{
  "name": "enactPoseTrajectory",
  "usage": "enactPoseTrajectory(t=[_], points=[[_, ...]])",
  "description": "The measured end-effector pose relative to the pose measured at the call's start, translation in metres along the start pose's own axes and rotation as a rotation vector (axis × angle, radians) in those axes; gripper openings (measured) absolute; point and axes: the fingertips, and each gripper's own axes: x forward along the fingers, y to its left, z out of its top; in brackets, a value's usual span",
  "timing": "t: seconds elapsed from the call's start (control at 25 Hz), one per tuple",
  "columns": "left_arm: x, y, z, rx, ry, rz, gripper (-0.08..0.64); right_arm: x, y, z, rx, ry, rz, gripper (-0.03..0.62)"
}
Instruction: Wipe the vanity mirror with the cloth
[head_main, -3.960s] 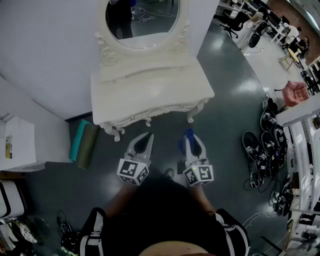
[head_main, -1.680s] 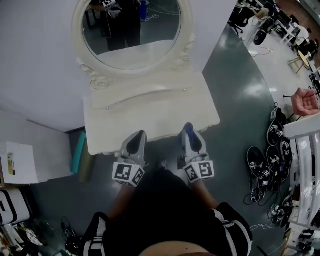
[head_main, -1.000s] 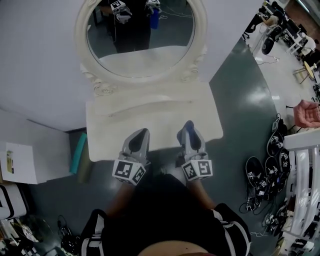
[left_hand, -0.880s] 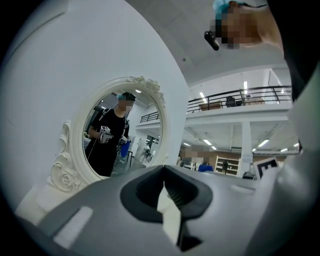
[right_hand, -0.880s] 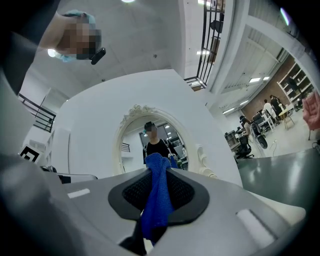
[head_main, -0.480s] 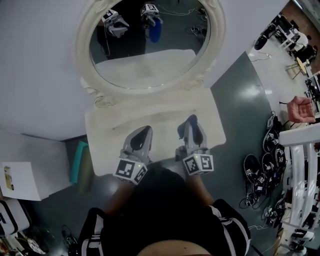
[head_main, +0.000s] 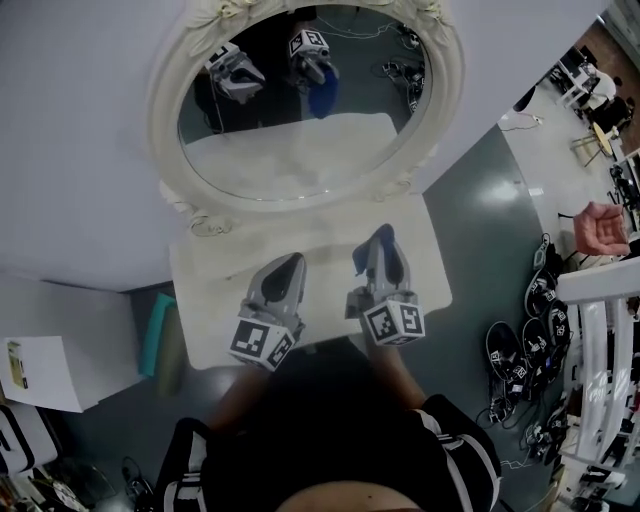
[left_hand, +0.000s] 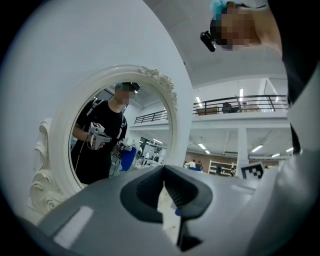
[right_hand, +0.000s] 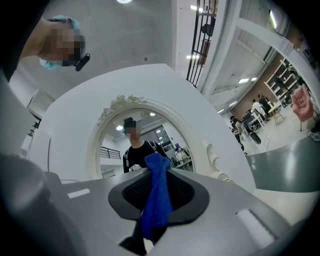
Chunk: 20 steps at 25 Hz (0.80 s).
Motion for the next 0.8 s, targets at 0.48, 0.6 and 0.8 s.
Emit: enactPoseTrajectory(t=[0.48, 0.6, 0.8], points=[[0.048, 0.015, 0.020, 0.017, -0.029, 0.041, 0.011, 0.082, -0.024, 0.034, 0.072, -0.073, 0.034, 0.060], [0.056, 0.023, 0.022, 0.015, -0.014, 0.057, 0.011, 0.105, -0.030, 0.038, 0.117, -0.080, 0.018, 0.060], [0.064, 0.034, 0.022, 0.023, -0.007, 0.083, 0.011, 0.133, -0.044, 0.043, 0.177, -0.107, -0.007, 0.060]])
